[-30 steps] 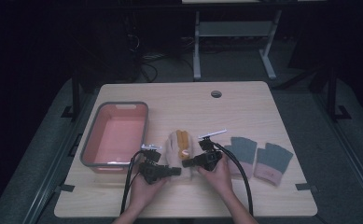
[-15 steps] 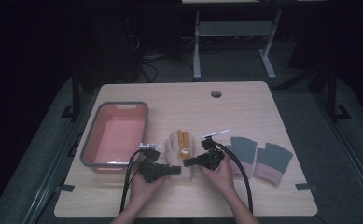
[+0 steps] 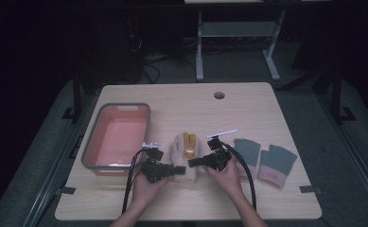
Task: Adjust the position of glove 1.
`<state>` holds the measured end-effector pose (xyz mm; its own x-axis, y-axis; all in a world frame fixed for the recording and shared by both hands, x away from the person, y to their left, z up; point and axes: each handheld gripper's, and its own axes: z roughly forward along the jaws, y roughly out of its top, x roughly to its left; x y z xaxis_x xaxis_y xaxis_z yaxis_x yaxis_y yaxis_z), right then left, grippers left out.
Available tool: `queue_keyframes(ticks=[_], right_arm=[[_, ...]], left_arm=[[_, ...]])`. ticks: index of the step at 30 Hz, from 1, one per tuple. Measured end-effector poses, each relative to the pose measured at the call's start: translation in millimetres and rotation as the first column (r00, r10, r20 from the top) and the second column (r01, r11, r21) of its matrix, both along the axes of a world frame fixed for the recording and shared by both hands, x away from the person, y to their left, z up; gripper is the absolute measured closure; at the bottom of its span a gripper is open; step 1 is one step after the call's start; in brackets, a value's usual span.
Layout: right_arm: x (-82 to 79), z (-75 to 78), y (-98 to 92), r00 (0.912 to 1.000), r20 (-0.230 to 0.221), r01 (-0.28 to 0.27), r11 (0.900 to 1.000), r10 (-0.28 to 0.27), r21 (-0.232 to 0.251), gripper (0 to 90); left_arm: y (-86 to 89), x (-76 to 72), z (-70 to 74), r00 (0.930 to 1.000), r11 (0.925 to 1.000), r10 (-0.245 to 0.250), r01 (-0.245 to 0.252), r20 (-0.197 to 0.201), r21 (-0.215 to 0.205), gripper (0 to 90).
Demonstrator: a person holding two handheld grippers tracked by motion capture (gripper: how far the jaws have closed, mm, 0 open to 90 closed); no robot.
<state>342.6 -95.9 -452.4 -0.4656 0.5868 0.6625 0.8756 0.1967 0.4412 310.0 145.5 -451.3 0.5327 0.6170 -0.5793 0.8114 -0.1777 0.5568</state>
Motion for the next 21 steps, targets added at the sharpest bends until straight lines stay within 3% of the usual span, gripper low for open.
queue_keyframes(ticks=[12, 21], right_arm=[[2.5, 13.3, -5.1, 0.9998, 0.011, 0.015, 0.999, -0.016, 0.034, 80.6], [5.1, 32.2, -5.9, 0.9985, 0.052, 0.013, 0.999, -0.014, 0.035, 80.8]], left_arm=[[0.9, 6.1, 15.1, 0.9996, 0.9997, -0.022, 0.022, 0.020, -0.014, 67.7], [3.9, 10.5, 30.3, 0.9988, 0.9987, -0.027, 0.029, 0.042, -0.041, 67.7]])
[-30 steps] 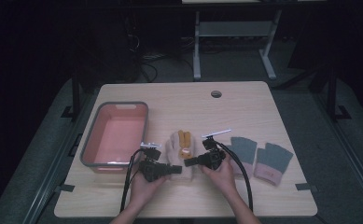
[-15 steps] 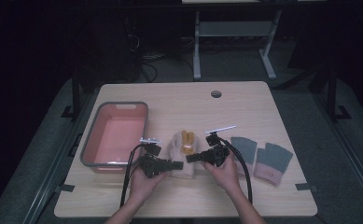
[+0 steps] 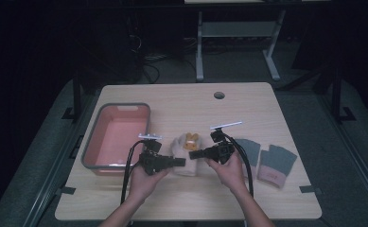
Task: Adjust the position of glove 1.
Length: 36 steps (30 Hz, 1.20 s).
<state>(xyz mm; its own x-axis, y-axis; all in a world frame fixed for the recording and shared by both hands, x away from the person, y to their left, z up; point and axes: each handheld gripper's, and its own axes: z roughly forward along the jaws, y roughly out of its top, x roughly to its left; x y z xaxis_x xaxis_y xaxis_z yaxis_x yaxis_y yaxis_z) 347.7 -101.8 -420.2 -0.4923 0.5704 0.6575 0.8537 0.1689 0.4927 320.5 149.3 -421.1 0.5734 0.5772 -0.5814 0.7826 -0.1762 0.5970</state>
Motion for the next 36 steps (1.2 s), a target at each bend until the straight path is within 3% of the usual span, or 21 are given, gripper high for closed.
queue_keyframes(ticks=[5, 7, 11, 15, 21, 31, 36], right_arm=[[3.6, 11.4, 0.9, 0.9997, 0.023, -0.004, 1.000, 0.004, -0.002, 80.8], [4.6, 14.0, 1.1, 1.0000, 0.005, -0.003, 1.000, 0.003, 0.008, 80.8], [6.6, 18.1, 1.8, 0.9998, 0.018, -0.007, 1.000, 0.007, 0.002, 80.8], [9.9, 29.3, 5.9, 0.9997, 0.021, -0.012, 1.000, 0.012, -0.007, 80.9], [15.6, 43.6, 14.6, 0.9990, 0.037, -0.023, 1.000, 0.023, -0.009, 80.8], [24.1, 62.2, 27.2, 0.9969, 0.062, -0.047, 0.999, 0.048, -0.021, 80.9], [27.1, 66.7, 28.0, 0.9972, 0.054, -0.050, 0.999, 0.051, -0.015, 80.8]], left_arm=[[1.5, 3.5, 9.6, 1.0000, 0.9999, 0.001, -0.001, 0.002, -0.014, 67.7], [2.0, 5.0, 12.6, 1.0000, 0.9999, -0.005, 0.005, 0.008, -0.010, 67.7], [3.7, 6.7, 16.0, 0.9999, 0.9998, -0.005, 0.006, 0.010, -0.020, 67.7], [9.9, 10.3, 24.0, 0.9995, 0.9995, -0.012, 0.012, 0.029, -0.028, 67.7], [19.8, 13.8, 35.0, 0.9996, 0.9984, 0.005, -0.003, 0.028, -0.057, 67.7], [32.2, 18.7, 49.8, 0.9992, 0.9973, 0.014, -0.011, 0.038, -0.072, 67.7], [32.5, 20.9, 55.1, 0.9988, 0.9976, 0.015, -0.012, 0.046, -0.068, 67.7]])
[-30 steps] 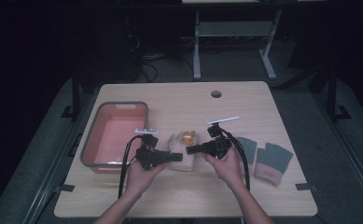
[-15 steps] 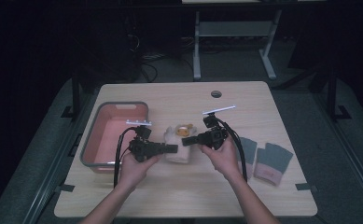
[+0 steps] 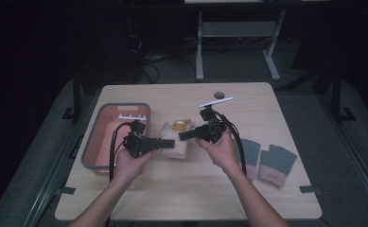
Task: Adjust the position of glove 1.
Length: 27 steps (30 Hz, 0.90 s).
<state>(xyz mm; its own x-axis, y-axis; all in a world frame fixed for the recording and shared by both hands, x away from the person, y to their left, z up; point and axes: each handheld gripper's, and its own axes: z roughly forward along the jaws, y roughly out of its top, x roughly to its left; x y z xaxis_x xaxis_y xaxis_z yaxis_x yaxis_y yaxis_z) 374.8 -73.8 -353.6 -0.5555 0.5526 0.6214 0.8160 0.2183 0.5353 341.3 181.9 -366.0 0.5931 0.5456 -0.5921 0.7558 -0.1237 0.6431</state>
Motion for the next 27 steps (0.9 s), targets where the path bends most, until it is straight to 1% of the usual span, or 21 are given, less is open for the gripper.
queue_keyframes(ticks=[2, 3, 5, 6, 8, 9, 11, 14, 15, 20, 22, 25, 27], right_arm=[[2.0, 1.7, -0.3, 1.0000, -0.003, 0.003, 1.000, -0.003, 0.007, 80.8], [2.7, 2.3, -0.3, 1.0000, -0.006, 0.000, 1.000, 0.000, 0.007, 80.8], [4.3, 3.2, 0.3, 1.0000, -0.001, -0.002, 1.000, 0.002, 0.007, 80.8], [4.4, 4.3, 0.9, 0.9999, -0.014, -0.002, 1.000, 0.002, 0.005, 80.8], [4.9, 4.3, 1.3, 0.9999, -0.011, -0.003, 1.000, 0.003, 0.008, 80.8], [6.4, 4.0, 1.7, 1.0000, -0.003, -0.002, 1.000, 0.002, 0.017, 80.8], [6.5, 4.9, 2.0, 0.9997, -0.023, -0.001, 1.000, 0.001, 0.027, 80.8], [6.8, 5.4, 2.2, 0.9997, -0.025, -0.001, 0.999, 0.002, 0.033, 80.8], [7.5, 5.0, 2.0, 0.9995, -0.031, -0.003, 0.999, 0.004, 0.039, 80.8], [8.7, 6.6, 1.6, 0.9994, -0.034, -0.004, 0.999, 0.006, 0.042, 80.8], [9.0, 8.4, 2.6, 0.9996, -0.030, -0.004, 0.999, 0.005, 0.034, 80.8], [10.0, 10.8, 3.9, 0.9997, -0.022, -0.011, 0.999, 0.012, 0.038, 80.8], [10.9, 12.8, 6.7, 0.9994, -0.032, -0.013, 0.999, 0.014, 0.037, 80.8]], left_arm=[[0.7, 1.1, 1.3, 1.0000, 1.0000, -0.001, 0.001, -0.003, -0.002, 67.7], [1.1, 2.2, 2.0, 1.0000, 0.9999, 0.004, -0.004, -0.008, -0.012, 67.7], [2.1, 3.0, 2.6, 0.9999, 0.9999, 0.003, -0.003, -0.011, -0.010, 67.7], [2.1, 3.0, 2.6, 0.9999, 0.9999, 0.003, -0.003, -0.011, -0.010, 67.7], [2.9, 3.6, 4.1, 0.9999, 0.9999, 0.008, -0.008, -0.011, -0.011, 67.7], [4.0, 4.0, 5.9, 1.0000, 1.0000, 0.007, -0.007, -0.005, -0.007, 67.7], [4.4, 4.2, 6.8, 1.0000, 0.9999, 0.008, -0.008, -0.004, -0.007, 67.7], [4.7, 4.2, 9.4, 1.0000, 1.0000, 0.007, -0.007, -0.005, -0.005, 67.7], [4.0, 3.7, 11.0, 0.9999, 1.0000, 0.009, -0.009, -0.011, -0.003, 67.7], [4.7, 4.9, 12.7, 0.9999, 1.0000, 0.005, -0.005, -0.014, -0.003, 67.7], [6.4, 6.5, 13.3, 0.9999, 0.9999, 0.001, -0.001, -0.011, -0.011, 67.7], [8.6, 6.6, 14.8, 0.9997, 0.9998, 0.005, -0.005, -0.022, -0.019, 67.7], [11.0, 7.5, 17.1, 0.9997, 0.9998, 0.008, -0.008, -0.024, -0.016, 67.7]])
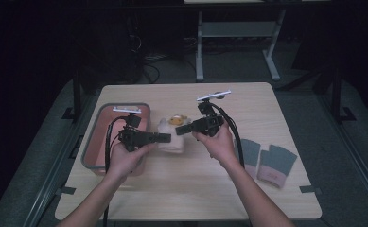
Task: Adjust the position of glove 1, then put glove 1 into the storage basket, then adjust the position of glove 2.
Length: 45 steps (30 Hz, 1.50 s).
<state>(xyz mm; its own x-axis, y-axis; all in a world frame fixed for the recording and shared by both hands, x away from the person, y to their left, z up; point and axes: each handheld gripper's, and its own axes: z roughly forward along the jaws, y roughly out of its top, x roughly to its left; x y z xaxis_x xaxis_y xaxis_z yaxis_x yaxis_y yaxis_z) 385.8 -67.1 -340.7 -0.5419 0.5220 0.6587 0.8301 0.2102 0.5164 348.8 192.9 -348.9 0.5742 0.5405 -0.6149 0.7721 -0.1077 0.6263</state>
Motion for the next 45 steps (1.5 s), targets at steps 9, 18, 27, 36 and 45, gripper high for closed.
queue_keyframes(ticks=[9, 18, 27, 36, 45], right_arm=[[5.0, 8.0, 4.8, 0.9999, 0.009, -0.009, 1.000, 0.009, 0.016, 80.8], [8.6, 15.4, 17.5, 0.9995, 0.018, -0.025, 0.999, 0.025, 0.020, 80.8], [13.6, 23.3, 30.0, 0.9986, 0.026, -0.046, 0.998, 0.045, 0.039, 80.8], [18.1, 33.4, 43.9, 0.9975, 0.035, -0.063, 0.997, 0.061, 0.041, 80.7], [22.4, 41.0, 61.9, 0.9957, 0.049, -0.081, 0.996, 0.078, 0.049, 80.7]], left_arm=[[5.9, 2.6, 9.9, 0.9999, 1.0000, 0.005, -0.005, 0.009, 0.000, 67.6], [19.5, 0.4, 15.9, 0.9995, 0.9996, 0.026, -0.026, 0.018, -0.010, 67.6], [30.9, 1.0, 26.5, 0.9988, 0.9993, 0.038, -0.038, 0.032, -0.002, 67.6], [46.2, 0.7, 36.6, 0.9968, 0.9985, 0.055, -0.055, 0.059, 0.004, 67.6], [62.9, -1.1, 45.3, 0.9945, 0.9968, 0.080, -0.080, 0.068, 0.001, 67.6]])
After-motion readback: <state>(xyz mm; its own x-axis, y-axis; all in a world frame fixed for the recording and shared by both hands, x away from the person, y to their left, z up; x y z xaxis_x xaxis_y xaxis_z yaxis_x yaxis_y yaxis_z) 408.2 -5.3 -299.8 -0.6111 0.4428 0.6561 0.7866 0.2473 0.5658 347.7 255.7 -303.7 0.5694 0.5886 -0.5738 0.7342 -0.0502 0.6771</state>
